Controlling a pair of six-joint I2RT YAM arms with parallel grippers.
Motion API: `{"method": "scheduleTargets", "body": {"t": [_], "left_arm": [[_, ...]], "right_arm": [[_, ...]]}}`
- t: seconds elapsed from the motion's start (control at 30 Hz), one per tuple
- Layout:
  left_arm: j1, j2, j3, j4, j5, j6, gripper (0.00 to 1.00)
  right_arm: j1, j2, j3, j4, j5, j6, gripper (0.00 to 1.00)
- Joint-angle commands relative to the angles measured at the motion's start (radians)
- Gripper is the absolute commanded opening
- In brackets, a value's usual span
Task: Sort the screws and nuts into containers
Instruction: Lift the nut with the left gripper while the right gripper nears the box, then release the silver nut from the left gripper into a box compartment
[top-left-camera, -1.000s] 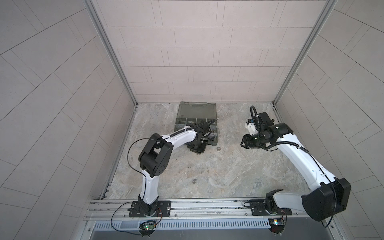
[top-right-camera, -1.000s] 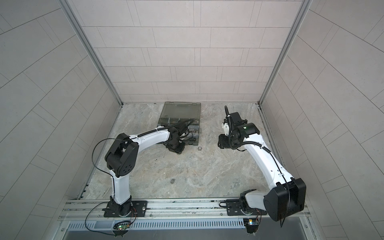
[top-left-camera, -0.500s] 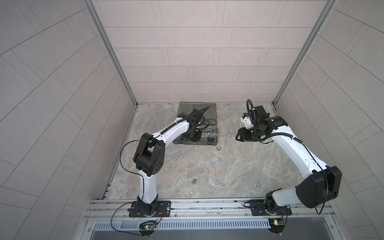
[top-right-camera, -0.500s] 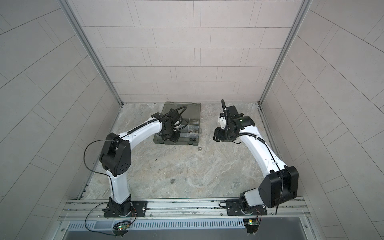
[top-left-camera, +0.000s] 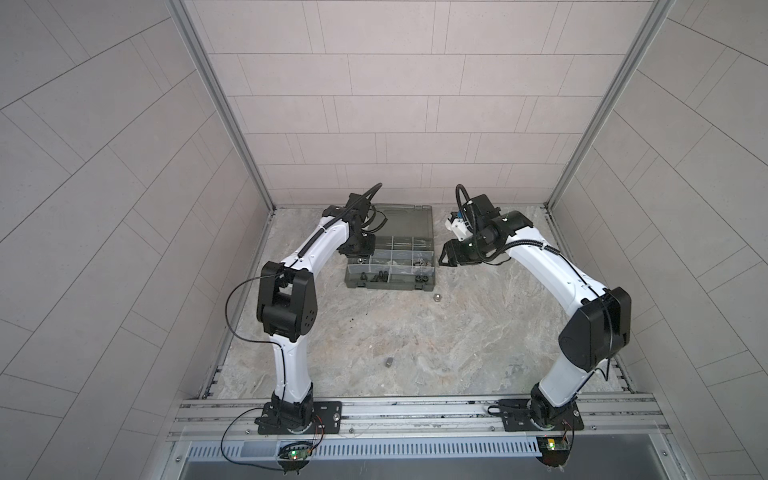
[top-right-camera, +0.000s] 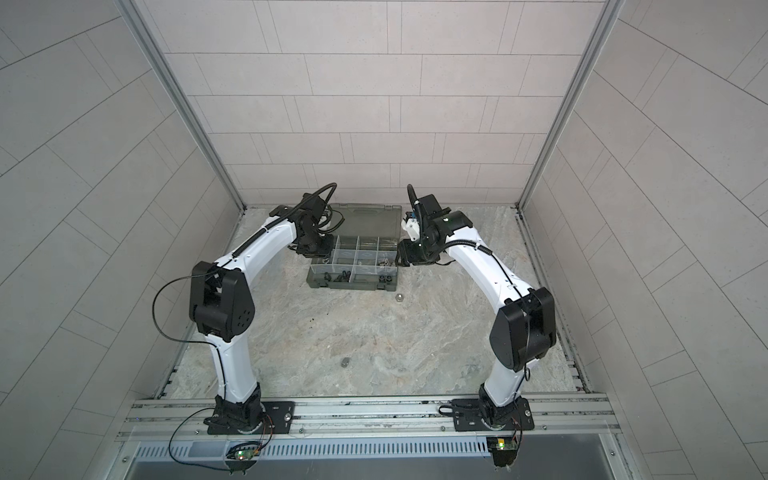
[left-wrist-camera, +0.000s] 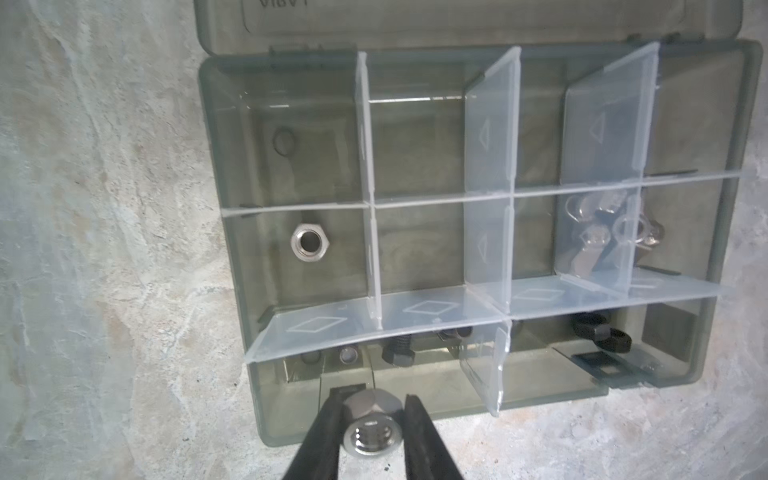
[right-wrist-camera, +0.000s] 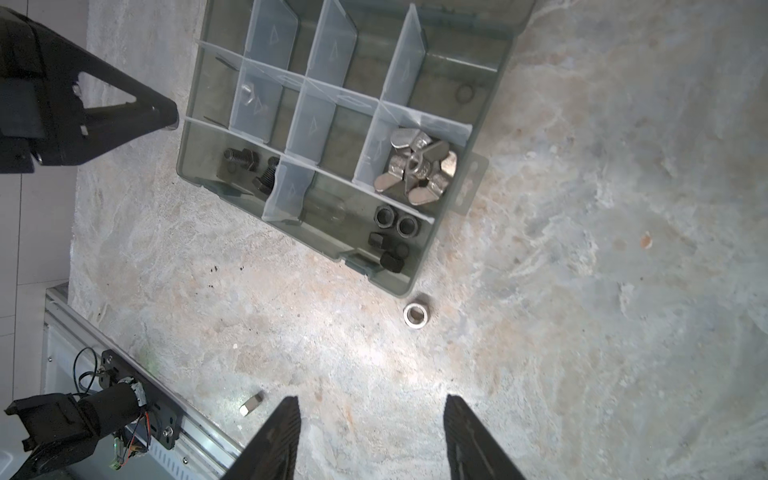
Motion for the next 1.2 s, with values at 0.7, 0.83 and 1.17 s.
{"method": "scheduleTargets", "body": {"t": [0.7, 0.83, 1.17], "left_arm": [[0.077, 0.178, 0.131, -0.03, 0.076, -0.005, 0.46], [0.077, 0.173, 0.146, -0.051, 0.082, -0.005, 0.52], [0.057, 0.038, 0.13, -0.085, 0.089, -0.016, 0.54]], "right_arm": [[0.048, 0.251, 0.374, -0.131, -0.017, -0.026, 0.66], [0.047, 0.232, 0.353, -0.132, -0.009, -0.036, 0.75], [0.047, 0.204, 0.309, -0.133, -0.026, -0.02, 0.79]]}}
